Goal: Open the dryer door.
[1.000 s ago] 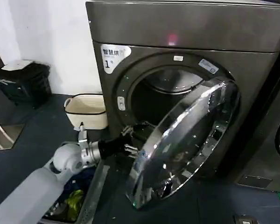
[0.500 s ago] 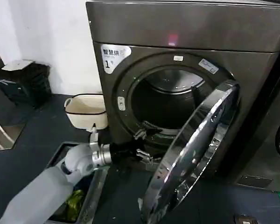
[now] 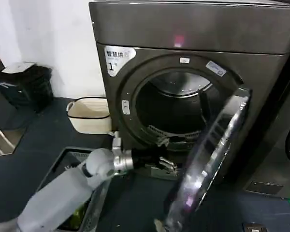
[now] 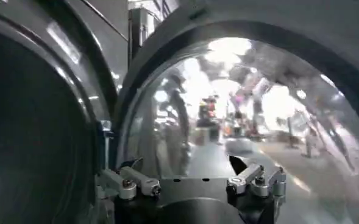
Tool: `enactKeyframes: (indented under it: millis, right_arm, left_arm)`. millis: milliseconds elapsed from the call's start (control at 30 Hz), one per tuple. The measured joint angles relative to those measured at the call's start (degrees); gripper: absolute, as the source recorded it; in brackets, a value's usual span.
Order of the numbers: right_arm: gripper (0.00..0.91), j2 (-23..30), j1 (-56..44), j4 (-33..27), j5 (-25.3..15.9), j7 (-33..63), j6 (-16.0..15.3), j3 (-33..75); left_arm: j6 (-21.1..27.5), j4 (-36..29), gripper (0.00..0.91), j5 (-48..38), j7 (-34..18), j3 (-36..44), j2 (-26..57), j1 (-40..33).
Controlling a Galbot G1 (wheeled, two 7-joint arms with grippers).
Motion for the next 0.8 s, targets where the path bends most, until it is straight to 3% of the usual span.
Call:
enactKeyframes:
  millis: [367,567,800]
  right_arm:
    - [0.907,-0.8,-2.3,-1.6,-2.7,2.4,-2.7,6.7]
    - [0.907,-0.8,-2.9,-2.6,-6.8,3.2,-2.5,8.9]
    - [0.907,-0.6,-4.1,-3.0,-7.0,3.9,-3.3,11.3]
  left_arm:
    - [-0.9,1.8,0.907,1.0,-2.8,6.9,-4.0,-3.9]
    - [-2.2,3.4,0.907,2.4,-4.3,9.6,-6.3,-5.4]
    - [-3.4,5.3,0.907,2.2,-5.6,12.2,-9.1,-7.5]
